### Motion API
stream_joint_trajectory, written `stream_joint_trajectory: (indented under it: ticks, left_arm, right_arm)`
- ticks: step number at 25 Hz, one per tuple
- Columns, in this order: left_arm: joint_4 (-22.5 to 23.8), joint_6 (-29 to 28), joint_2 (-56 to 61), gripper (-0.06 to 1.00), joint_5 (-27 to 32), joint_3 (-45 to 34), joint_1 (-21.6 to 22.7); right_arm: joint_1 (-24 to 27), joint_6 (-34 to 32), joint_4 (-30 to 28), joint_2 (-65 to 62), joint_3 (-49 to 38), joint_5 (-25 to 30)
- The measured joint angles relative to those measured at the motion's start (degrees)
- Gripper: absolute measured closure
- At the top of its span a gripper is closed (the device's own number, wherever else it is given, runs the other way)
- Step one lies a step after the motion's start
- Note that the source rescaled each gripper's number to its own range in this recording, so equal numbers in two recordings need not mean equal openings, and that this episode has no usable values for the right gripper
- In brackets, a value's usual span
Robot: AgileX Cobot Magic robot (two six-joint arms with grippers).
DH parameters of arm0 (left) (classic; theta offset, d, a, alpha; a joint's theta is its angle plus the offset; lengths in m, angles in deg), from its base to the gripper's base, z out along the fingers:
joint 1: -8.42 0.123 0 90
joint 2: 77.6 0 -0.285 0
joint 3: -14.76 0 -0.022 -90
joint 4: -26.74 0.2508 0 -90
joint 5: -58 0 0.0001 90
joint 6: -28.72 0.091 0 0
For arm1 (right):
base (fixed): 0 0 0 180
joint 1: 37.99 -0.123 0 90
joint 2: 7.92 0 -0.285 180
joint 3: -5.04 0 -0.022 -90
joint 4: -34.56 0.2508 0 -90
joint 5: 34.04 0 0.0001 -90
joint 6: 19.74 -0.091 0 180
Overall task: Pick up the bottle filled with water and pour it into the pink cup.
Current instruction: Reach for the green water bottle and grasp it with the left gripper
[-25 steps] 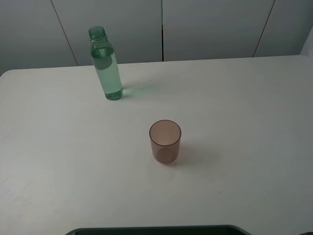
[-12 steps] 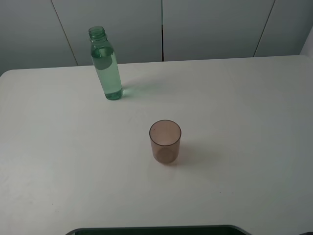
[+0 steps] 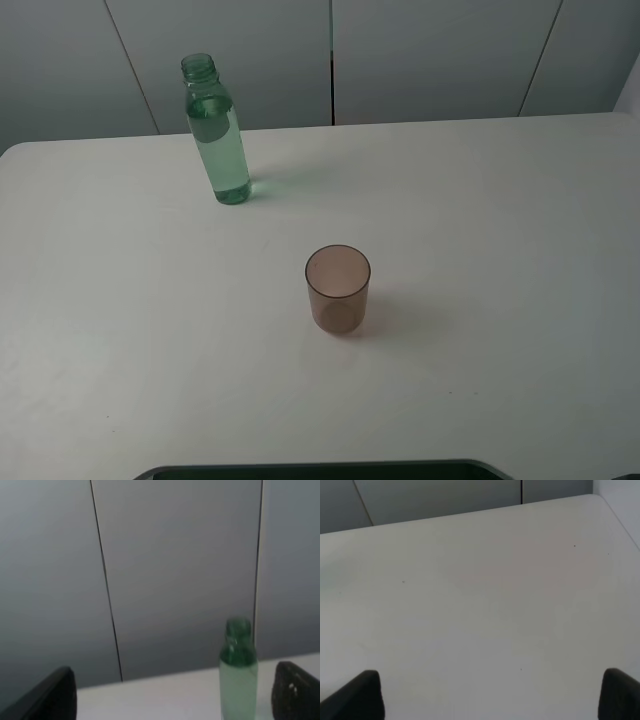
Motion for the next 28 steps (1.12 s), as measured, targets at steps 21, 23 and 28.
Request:
stream_joint_trajectory:
  ticks: [21, 23, 28]
  left_arm:
    - [16.0, -15.2, -59.7, -0.06, -76.4, -13.7, -0.1]
    - [17.3, -15.6, -65.7, -0.06, -81.2, -13.6, -0.1]
    - [19.6, -15.7, -78.3, -0.06, -92.9, -13.6, -0.1]
  right_arm:
    - [0.0, 0.0, 0.0, 0.0, 0.0, 0.0]
    - [0.0, 0.0, 0.0, 0.0, 0.0, 0.0]
    - [0.0, 0.0, 0.0, 0.0, 0.0, 0.0]
